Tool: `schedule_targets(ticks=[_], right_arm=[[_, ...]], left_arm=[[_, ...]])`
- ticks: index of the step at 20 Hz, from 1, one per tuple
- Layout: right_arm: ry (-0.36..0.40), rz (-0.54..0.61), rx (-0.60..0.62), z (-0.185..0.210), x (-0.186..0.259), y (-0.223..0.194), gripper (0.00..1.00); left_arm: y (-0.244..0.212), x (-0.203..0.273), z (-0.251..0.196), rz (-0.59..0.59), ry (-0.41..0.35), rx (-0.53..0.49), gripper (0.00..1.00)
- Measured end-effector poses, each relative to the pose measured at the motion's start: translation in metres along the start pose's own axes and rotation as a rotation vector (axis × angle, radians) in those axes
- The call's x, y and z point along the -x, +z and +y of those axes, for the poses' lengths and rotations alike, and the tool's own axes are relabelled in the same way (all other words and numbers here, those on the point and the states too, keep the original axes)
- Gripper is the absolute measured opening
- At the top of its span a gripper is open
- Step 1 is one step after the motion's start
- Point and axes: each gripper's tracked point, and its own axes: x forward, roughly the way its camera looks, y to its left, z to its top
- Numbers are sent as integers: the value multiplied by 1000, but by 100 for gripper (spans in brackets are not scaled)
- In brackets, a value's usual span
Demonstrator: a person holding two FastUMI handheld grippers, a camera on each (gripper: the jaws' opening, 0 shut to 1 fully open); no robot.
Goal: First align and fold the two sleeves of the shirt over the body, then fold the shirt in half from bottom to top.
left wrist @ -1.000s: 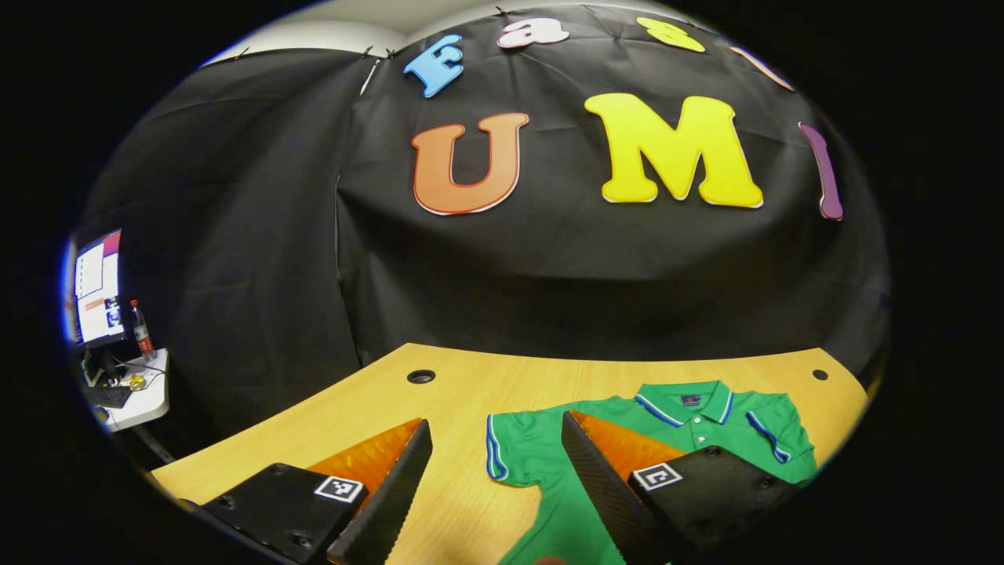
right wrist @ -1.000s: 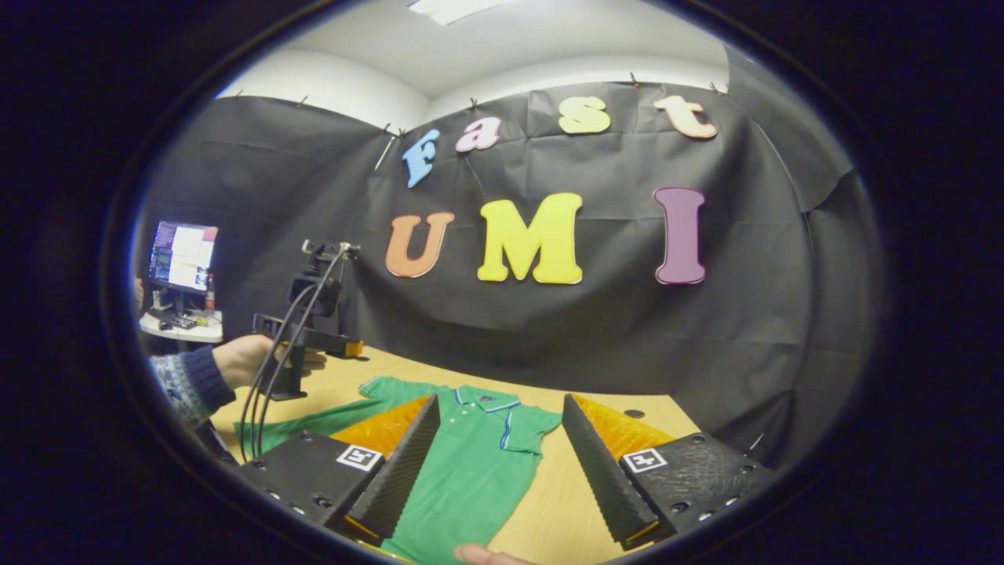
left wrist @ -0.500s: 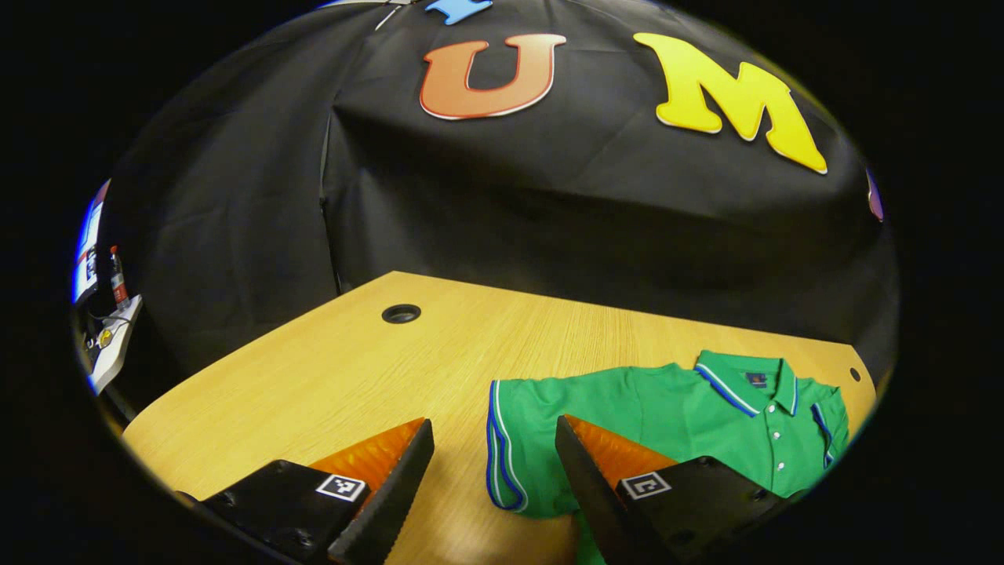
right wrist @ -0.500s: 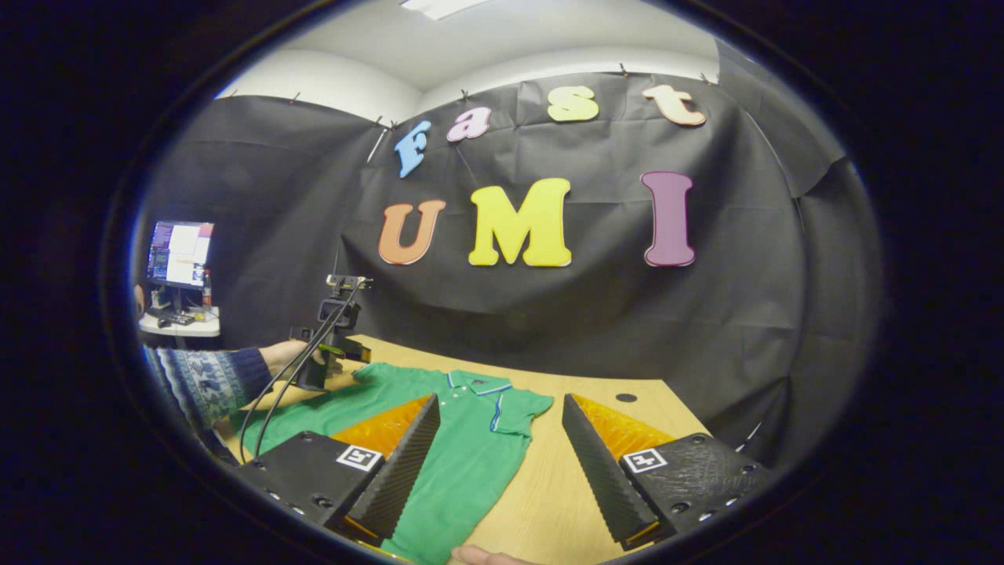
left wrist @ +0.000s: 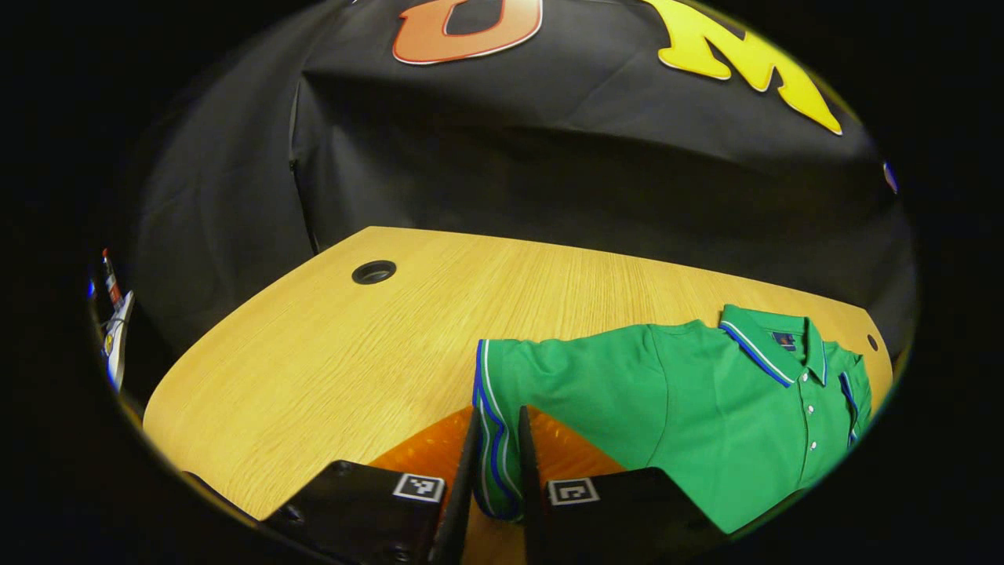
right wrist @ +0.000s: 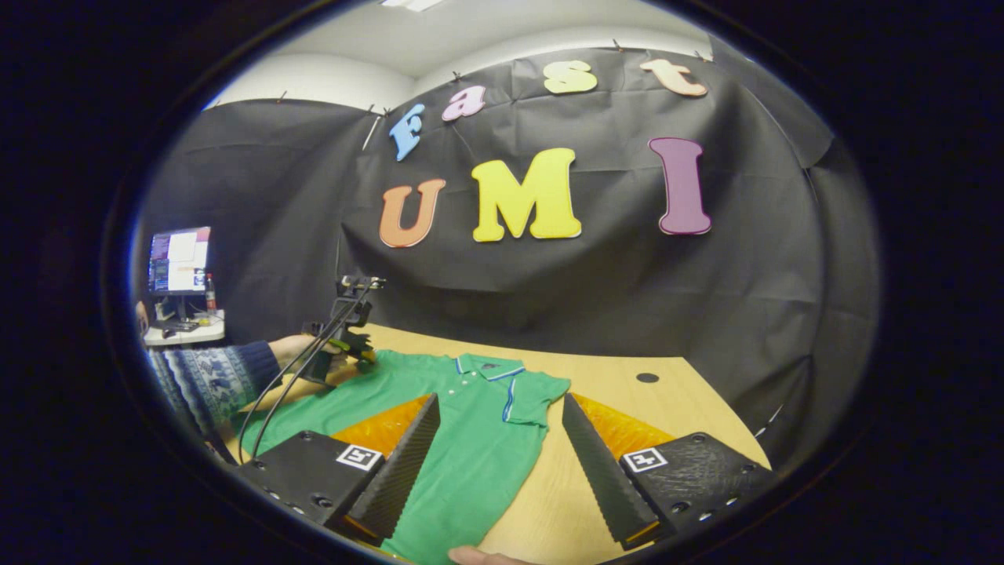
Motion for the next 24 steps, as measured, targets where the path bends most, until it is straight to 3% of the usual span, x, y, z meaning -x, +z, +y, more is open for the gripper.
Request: schedule_targets(ticks=[1, 2, 6, 9, 18, 21, 22, 23, 24], right_arm=[[0, 1, -3, -1, 0, -1, 95], [-1, 4, -9, -3, -1, -3, 95], [-18, 17, -26, -14, -5, -10, 95], [-23, 21, -53, -19, -6, -13, 95], [-53, 38, -114, -31, -5, -27, 97], [-63, 45, -118, -35, -6, -31, 92], [-62, 52, -122, -34, -8, -35, 96], [-59, 60, -126, -33, -8, -38, 92], [-58, 67, -130, -33, -8, -40, 96]], left_arm=[[2, -2, -2, -2, -8, -10, 31], [0, -4, -3, 9, -2, -34, 17], [5, 2, -14, 32, 3, -89, 7], [23, 12, -24, 3, -1, -109, 7], [31, 35, -114, 1, -128, -134, 8], [29, 41, -139, -3, -172, -159, 8], [28, 44, -146, 1, -176, -150, 11], [25, 45, -152, 8, -186, -136, 15], [25, 49, -158, 6, -205, -119, 47]])
